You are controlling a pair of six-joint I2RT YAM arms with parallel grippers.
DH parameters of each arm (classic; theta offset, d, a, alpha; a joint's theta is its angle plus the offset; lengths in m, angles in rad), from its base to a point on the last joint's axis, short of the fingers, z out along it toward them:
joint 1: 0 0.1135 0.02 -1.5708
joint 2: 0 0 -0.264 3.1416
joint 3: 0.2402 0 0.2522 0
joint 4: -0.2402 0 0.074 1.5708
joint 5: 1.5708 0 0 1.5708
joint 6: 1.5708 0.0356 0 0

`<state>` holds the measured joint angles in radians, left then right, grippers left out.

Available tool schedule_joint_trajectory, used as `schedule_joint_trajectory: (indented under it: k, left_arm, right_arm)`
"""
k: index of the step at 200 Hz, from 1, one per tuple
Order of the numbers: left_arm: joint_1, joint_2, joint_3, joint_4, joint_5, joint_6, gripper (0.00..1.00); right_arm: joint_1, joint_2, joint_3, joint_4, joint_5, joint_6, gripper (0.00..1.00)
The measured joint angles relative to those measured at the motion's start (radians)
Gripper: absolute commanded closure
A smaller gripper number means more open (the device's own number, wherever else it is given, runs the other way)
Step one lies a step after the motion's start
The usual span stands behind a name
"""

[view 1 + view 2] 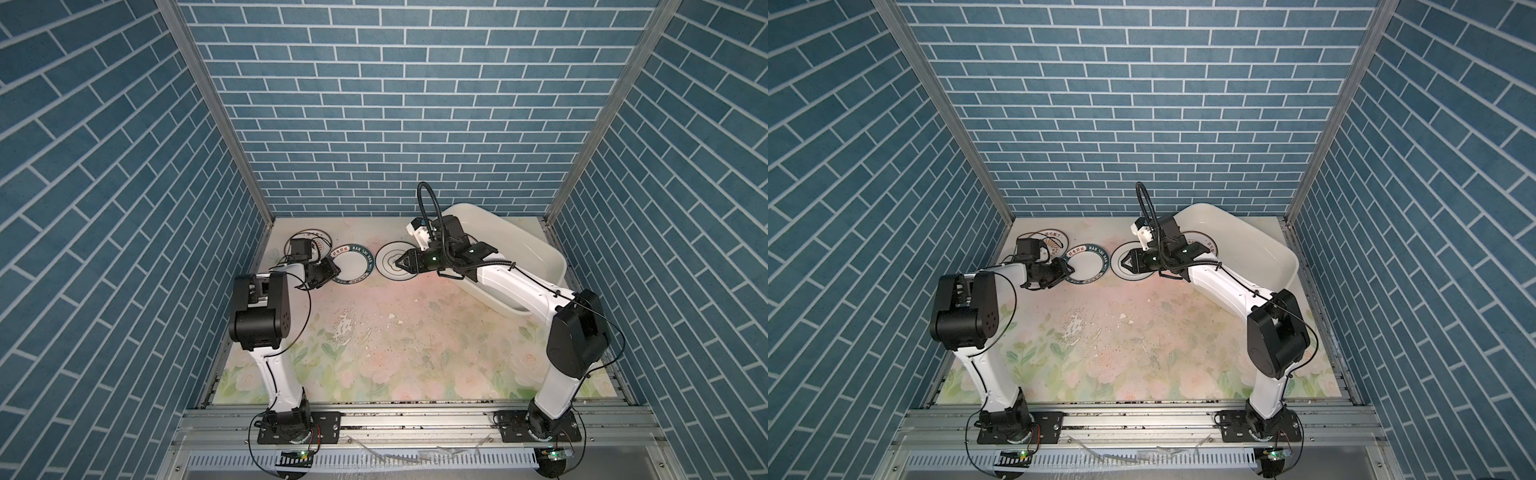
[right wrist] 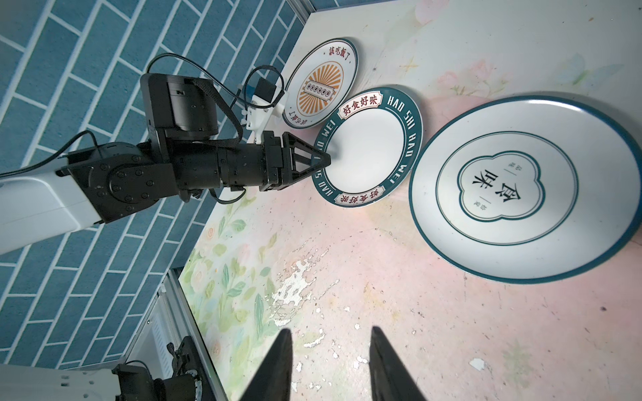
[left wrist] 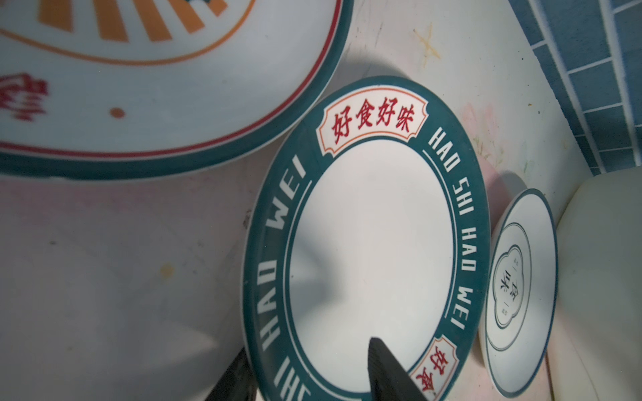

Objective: Place the plates into the plastic bin on the countertop
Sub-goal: Move the plate at the center of the table.

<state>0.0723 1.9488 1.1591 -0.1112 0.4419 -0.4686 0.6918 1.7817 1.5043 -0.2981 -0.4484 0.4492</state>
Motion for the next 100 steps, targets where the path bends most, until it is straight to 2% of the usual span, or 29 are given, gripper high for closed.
schedule_joint_trajectory:
  k: [24,100]
  left_arm:
    - [0.000,0.000,0.000,-0.005,0.000,-0.011,0.55]
    - [0.000,0.000,0.000,-0.018,-0.003,-0.019,0.56]
  right_arm:
    - [0.000,0.000,0.000,0.000,0.000,0.000,0.63]
    - [0.000,-0.003,-0.013,0.007,0.000,0.000,0.63]
